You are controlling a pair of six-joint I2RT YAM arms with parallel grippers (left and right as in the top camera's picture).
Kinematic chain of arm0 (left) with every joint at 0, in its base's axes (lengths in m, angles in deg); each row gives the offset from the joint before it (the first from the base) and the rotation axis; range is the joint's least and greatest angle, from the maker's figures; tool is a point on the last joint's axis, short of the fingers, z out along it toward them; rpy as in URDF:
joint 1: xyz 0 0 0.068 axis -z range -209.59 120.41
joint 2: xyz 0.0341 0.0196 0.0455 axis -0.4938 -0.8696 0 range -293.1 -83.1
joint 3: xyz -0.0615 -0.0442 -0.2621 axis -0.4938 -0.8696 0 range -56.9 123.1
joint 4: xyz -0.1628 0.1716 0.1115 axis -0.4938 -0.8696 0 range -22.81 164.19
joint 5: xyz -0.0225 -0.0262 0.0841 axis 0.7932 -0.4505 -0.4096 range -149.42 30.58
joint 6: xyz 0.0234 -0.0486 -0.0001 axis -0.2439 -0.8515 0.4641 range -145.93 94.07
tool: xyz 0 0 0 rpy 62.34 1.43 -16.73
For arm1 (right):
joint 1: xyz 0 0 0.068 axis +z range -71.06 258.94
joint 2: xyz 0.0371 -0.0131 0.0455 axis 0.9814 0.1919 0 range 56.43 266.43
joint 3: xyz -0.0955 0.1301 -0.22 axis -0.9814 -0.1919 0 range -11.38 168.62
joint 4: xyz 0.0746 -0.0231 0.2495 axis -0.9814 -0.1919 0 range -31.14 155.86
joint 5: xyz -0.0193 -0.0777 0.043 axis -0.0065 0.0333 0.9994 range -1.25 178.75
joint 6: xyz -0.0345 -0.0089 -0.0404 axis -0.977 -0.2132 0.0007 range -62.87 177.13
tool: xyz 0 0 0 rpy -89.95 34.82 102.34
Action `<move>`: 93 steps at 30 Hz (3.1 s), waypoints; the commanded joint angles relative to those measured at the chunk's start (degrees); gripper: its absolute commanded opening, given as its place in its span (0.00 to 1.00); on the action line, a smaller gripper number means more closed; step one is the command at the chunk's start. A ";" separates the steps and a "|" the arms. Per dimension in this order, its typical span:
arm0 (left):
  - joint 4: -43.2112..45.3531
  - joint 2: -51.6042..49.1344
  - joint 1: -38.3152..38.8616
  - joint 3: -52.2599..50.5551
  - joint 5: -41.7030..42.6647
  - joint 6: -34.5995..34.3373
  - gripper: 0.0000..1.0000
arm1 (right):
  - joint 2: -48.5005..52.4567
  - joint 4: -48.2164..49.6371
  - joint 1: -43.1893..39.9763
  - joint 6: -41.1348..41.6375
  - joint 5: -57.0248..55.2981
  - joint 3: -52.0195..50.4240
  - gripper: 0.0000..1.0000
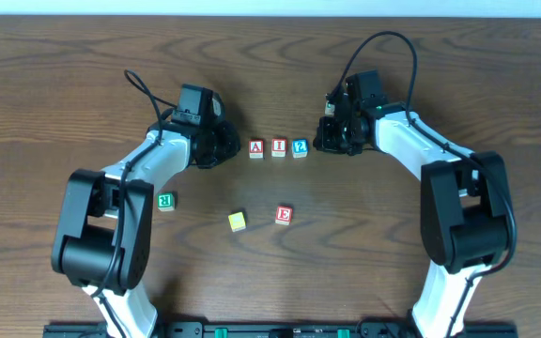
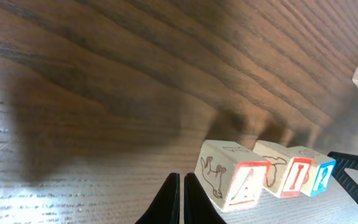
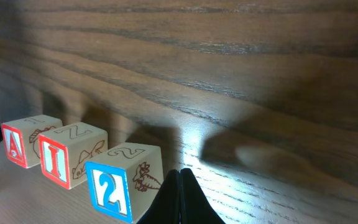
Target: Spell out Ai2
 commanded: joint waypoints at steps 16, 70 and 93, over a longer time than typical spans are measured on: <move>3.72 -2.75 -0.07 1.42 4.79 -1.57 0.06 | 0.59 1.16 3.41 0.70 2.34 -0.09 0.01; 4.31 -2.75 1.64 1.42 5.73 2.58 0.06 | 0.59 3.45 5.86 3.34 -0.74 -0.09 0.01; -19.67 6.36 -1.90 14.95 5.35 25.33 0.06 | -17.11 -7.85 4.20 2.12 -17.16 1.03 0.01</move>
